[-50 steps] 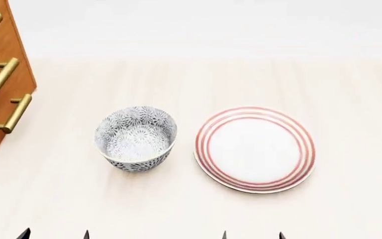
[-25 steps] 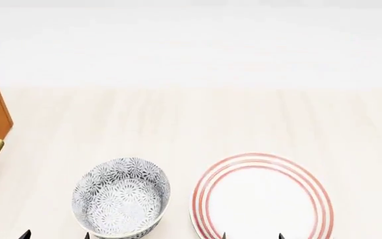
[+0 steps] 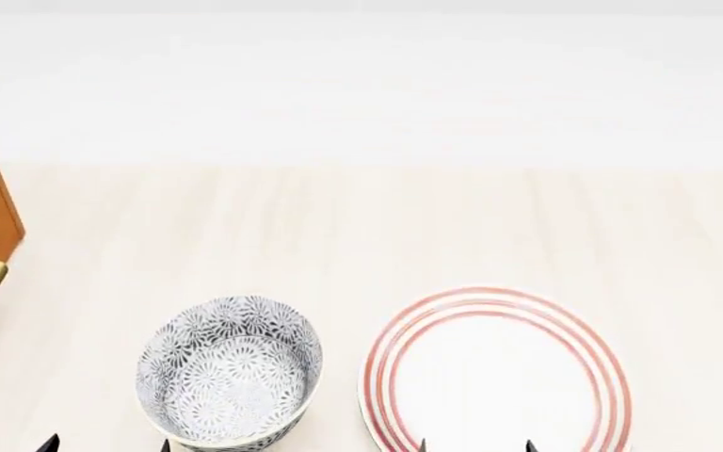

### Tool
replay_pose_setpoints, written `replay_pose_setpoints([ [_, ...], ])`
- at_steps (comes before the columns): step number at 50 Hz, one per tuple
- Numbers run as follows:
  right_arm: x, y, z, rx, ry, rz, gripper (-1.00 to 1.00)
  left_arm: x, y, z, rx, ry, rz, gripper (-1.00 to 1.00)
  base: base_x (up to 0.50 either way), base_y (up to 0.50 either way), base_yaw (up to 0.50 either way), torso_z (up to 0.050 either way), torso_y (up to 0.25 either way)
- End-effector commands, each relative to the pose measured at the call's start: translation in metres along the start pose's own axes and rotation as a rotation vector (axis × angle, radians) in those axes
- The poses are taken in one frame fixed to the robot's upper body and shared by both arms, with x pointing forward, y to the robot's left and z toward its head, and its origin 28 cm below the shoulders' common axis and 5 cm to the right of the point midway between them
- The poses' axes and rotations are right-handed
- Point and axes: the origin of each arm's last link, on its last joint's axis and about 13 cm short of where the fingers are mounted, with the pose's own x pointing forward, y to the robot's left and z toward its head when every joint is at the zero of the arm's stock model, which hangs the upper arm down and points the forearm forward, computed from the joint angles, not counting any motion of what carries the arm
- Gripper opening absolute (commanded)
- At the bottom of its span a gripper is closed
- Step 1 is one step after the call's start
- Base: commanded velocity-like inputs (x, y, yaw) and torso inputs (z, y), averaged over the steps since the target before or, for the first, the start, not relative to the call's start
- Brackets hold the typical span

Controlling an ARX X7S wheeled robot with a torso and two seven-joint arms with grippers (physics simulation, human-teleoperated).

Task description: Open the top drawer of the cabinet.

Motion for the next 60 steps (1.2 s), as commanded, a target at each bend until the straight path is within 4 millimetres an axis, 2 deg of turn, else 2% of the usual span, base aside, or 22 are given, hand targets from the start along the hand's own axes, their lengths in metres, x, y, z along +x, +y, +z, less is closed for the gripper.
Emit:
replay_pose_setpoints([
  [1,0.0005,0.0003,0.001,0.005,-0.018,0.007,1.0,0.0001,-0.0005,0.0027,-0.009,-0.012,-0.003,1.0,0.0,0.0,0.0,0.0,0.0],
  [11,0.0002,0.001,0.0019,-0.012,-0.034,0.021,1.0,0.0005,-0.0006,0.0022,-0.008,-0.013,-0.004,1.0,0.0,0.06,0.0,0.0,0.0],
  [34,0.0004,0.0008,0.0014,-0.012,-0.02,0.011,1.0,0.0002,-0.0008,0.0017,-0.006,-0.012,-0.004,1.0,0.0,0.5,0.0,0.0,0.0],
  [55,0.001,0.0,0.0,-0.006,-0.007,0.002,1.0,-0.001,-0.0021,0.0003,0.023,0.005,-0.031,1.0,0.0,0.0,0.0,0.0,0.0],
  [60,0.001,0.0,-0.0002,-0.005,-0.006,0.002,1.0,0.0059,0.0022,0.0055,0.083,-0.022,-0.023,1.0,0.0,0.0,0.0,0.0,0.0],
])
